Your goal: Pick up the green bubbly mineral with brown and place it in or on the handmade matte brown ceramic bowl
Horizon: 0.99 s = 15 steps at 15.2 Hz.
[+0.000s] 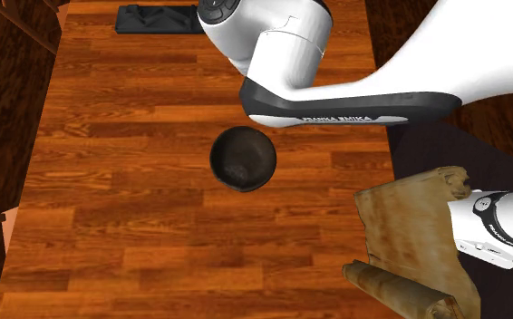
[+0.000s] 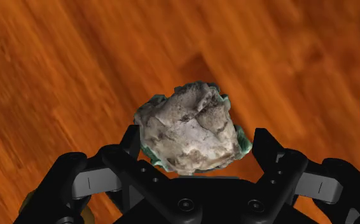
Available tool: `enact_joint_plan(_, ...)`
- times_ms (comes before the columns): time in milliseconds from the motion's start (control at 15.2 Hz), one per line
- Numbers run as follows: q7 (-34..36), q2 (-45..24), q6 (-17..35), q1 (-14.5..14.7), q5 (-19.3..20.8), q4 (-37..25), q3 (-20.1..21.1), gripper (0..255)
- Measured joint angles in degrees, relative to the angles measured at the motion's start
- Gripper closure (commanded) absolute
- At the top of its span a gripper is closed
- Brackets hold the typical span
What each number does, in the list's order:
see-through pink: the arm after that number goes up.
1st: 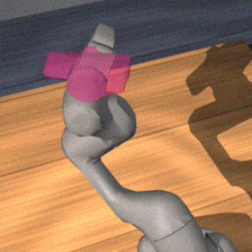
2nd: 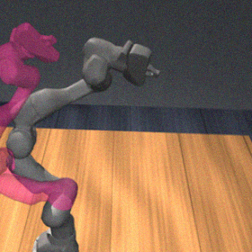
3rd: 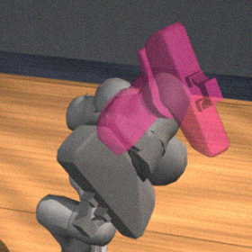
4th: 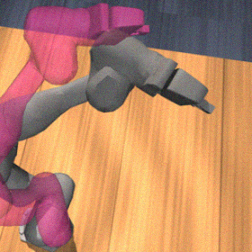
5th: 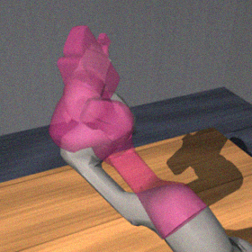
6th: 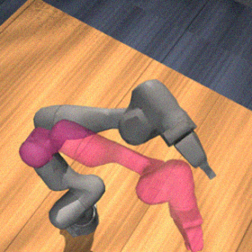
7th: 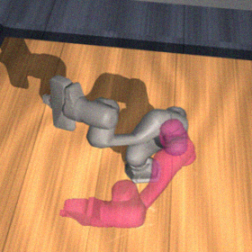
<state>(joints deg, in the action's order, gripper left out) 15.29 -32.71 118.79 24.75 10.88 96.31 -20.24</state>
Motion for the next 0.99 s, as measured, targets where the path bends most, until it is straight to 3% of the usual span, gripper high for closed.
enact_joint_plan(198,6.9,1.5,3.7,1.1,-0.2,4.2,-1.5,0)
enact_joint_plan(924,7.7,0.2,7.2,0.6,-0.7,5.4,-1.3,0)
enact_joint_plan(990,7.8,0.2,7.1,0.7,-0.7,5.4,-1.3,255)
